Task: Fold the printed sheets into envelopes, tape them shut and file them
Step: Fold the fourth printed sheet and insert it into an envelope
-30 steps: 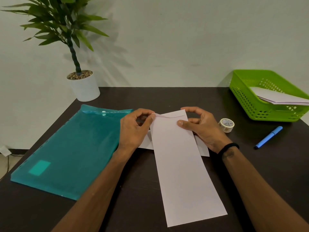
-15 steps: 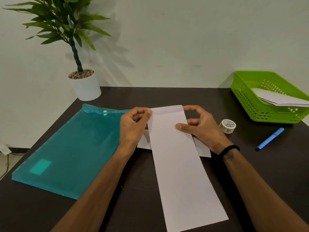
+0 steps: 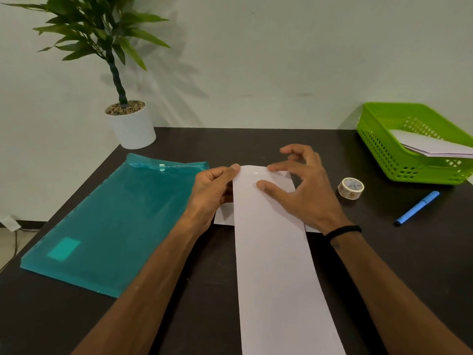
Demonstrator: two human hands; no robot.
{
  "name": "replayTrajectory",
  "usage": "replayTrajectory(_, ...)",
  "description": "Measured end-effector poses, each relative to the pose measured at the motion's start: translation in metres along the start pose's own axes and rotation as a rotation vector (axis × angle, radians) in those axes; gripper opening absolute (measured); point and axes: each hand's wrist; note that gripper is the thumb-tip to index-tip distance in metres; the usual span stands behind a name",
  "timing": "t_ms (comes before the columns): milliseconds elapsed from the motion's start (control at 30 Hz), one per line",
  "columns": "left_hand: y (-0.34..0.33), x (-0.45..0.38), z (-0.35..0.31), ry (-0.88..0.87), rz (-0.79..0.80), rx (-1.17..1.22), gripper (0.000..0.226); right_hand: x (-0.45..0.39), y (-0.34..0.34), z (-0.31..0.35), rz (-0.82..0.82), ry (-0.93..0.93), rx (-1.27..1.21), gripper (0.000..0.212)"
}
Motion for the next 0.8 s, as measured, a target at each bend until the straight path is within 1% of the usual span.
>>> replayTrajectory(133, -0.001, -0.002, 0.001, 0.006, -0.058, -0.003, 0.021, 0.004, -0.009, 0.000, 0.068, 0.116, 0.082, 0.056)
replayTrajectory(300, 0.000, -0.004, 0.004, 0.010, -0.089, -0.031, 0.023, 0.006, -0.018, 0.008, 0.149, 0.132, 0.094, 0.063)
replayTrajectory(467, 0.000, -0.004, 0.004, -0.003, -0.069, -0.044, 0.024, 0.007, -0.020, 0.013, 0.175, 0.121, 0.051, 0.055)
replayTrajectory(567, 0.001, -0.005, 0.005, -0.026, -0.064, -0.063, 0.025, 0.007, -0.022, 0.014, 0.180, 0.124, 0.043, 0.058)
replayTrajectory(633, 0.001, -0.005, 0.007, -0.074, -0.069, -0.126, 0.026, 0.007, -0.023, 0.013, 0.164, 0.119, 0.041, 0.058)
replayTrajectory(800, 0.002, -0.006, 0.008, -0.216, -0.125, -0.282, 0.019, 0.005, -0.019, 0.013, 0.144, 0.066, -0.024, 0.050)
Point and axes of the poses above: each hand's wrist, its own x-axis away from the middle knuckle, its own y-axis out of the back of the hand, z = x × y, and after that the axes turned 15 degrees about y, right-handed
